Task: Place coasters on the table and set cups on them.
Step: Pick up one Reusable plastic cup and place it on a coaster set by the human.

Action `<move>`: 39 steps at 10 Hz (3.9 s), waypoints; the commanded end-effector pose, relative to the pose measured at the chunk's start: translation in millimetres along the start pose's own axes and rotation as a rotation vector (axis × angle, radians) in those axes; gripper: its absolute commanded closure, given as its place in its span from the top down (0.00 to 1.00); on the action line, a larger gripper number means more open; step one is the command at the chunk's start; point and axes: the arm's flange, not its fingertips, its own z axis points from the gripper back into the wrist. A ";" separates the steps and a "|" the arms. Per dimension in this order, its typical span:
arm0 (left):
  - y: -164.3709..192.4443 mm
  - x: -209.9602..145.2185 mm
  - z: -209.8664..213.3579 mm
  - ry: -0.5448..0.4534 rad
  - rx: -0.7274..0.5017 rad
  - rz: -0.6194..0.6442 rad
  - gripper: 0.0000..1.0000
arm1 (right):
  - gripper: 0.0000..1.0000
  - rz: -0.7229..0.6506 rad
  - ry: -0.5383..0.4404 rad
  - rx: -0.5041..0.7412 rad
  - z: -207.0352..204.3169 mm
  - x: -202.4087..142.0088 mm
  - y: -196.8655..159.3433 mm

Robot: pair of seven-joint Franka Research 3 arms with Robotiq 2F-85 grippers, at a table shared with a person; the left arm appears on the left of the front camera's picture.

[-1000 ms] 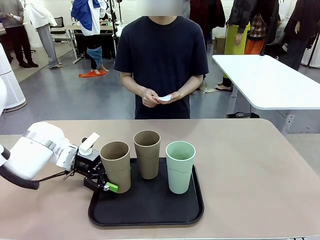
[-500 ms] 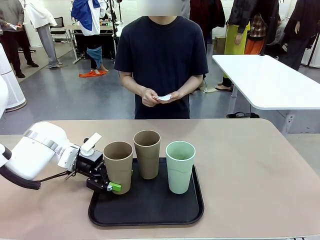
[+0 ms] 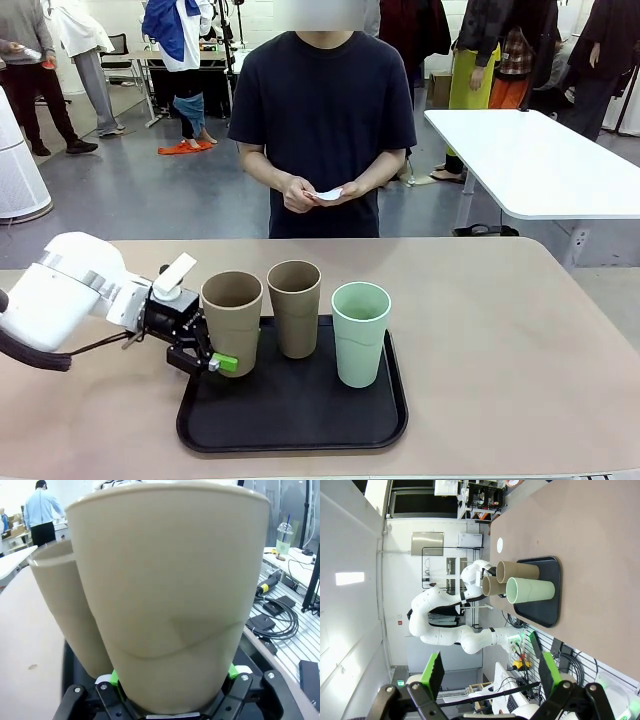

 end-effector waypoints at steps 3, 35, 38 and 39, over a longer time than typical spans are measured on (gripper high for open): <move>-17.3 139.3 58.6 0.015 0.135 0.001 0.22 | 1.00 0.012 -0.005 0.002 -0.5 1.2 -1.1; -24.3 96.5 321.6 -0.034 0.410 0.048 0.79 | 1.00 0.012 -0.005 0.002 -0.5 1.2 -1.1; -9.0 75.1 338.3 -0.051 0.366 0.066 0.79 | 1.00 0.012 -0.005 0.002 -0.5 1.2 -1.1; 17.2 65.6 351.3 -0.062 0.304 0.082 0.79 | 1.00 0.012 -0.005 0.002 -0.5 1.2 -1.1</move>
